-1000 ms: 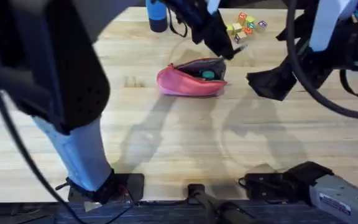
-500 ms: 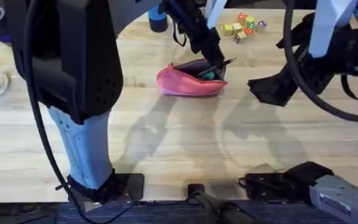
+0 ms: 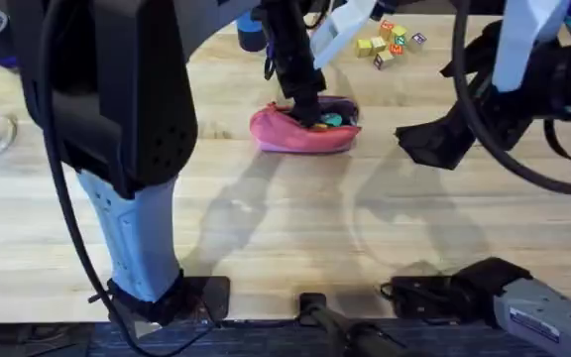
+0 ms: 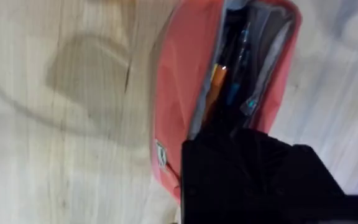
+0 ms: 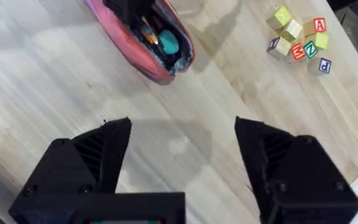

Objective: Unzip the bag, pick up the pens from the table one at a time and place them inside, then zip the bag closed.

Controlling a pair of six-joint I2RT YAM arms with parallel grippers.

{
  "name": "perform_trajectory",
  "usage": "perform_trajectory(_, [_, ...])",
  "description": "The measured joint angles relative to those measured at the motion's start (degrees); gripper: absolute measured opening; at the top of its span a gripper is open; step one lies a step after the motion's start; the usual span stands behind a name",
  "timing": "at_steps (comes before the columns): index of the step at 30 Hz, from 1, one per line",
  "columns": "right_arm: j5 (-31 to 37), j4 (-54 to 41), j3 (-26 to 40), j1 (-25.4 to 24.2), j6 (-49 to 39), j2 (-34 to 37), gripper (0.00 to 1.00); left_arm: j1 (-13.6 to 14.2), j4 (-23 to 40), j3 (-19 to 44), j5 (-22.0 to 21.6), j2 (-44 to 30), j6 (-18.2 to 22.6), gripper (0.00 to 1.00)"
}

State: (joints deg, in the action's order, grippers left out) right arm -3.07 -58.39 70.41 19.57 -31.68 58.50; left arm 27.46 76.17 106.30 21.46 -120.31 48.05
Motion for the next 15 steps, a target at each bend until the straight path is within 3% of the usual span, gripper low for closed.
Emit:
perform_trajectory(3, [0.0, 0.0, 0.0, 0.0, 0.0, 0.0, 0.997, 0.2, 0.4, 0.0, -3.1, 0.0, 0.0, 0.042])
perform_trajectory(9, [0.0, 0.0, 0.0, 0.0, 0.0, 0.0, 0.997, 0.2, 0.3, 0.0, -4.9, 0.0, 0.0, 0.075])
perform_trajectory(13, [0.0, 0.0, 0.0, 0.0, 0.0, 0.0, 0.997, 0.2, 0.6, 0.0, -5.5, 0.0, 0.1, 0.269])
perform_trajectory(15, [0.0, 0.0, 0.0, 0.0, 0.0, 0.0, 0.995, 0.3, 0.6, 0.0, -5.7, 0.0, 0.1, 0.469])
